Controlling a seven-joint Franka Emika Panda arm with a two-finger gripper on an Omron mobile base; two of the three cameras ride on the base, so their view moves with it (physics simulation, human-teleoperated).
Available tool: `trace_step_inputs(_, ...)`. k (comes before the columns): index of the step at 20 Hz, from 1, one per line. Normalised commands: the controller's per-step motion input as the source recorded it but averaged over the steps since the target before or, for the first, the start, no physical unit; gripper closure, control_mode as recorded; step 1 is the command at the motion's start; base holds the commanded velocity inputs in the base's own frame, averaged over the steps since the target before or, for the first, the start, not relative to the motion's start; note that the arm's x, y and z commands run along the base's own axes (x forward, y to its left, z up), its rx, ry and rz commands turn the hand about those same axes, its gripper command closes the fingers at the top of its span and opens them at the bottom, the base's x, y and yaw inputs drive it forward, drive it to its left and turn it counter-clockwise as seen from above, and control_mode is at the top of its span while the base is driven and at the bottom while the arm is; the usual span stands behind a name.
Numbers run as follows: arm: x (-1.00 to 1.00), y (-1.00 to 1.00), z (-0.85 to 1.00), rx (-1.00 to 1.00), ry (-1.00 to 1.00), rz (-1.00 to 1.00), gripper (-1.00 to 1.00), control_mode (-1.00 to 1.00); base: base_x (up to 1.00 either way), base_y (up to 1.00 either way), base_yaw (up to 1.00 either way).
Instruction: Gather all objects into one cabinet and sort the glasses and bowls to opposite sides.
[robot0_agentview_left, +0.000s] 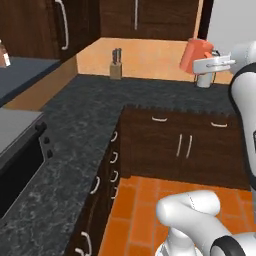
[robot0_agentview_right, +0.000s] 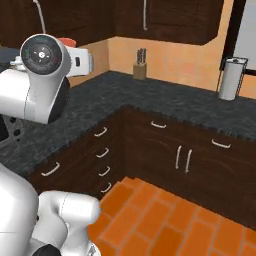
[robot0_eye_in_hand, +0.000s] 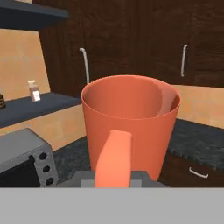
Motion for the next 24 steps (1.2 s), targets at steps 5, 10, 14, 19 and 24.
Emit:
trace_step_inputs(5, 0.00, 0.00, 0.00, 0.00, 0.00, 0.00, 1.00, 1.00, 0.05, -0.49, -0.82)
trace_step_inputs(10, 0.00, 0.00, 0.00, 0.00, 0.00, 0.00, 1.00, 1.00, 0.31, -0.29, -0.79)
trace_step_inputs(14, 0.00, 0.00, 0.00, 0.00, 0.00, 0.00, 1.00, 1.00, 0.81, -0.16, -0.59)
trace_step_inputs(19, 0.00, 0.00, 0.00, 0.00, 0.00, 0.00, 1.00, 1.00, 0.95, -0.34, -0.45)
trace_step_inputs(24, 0.00, 0.00, 0.00, 0.00, 0.00, 0.00, 1.00, 1.00, 0.63, -0.15, -0.65)
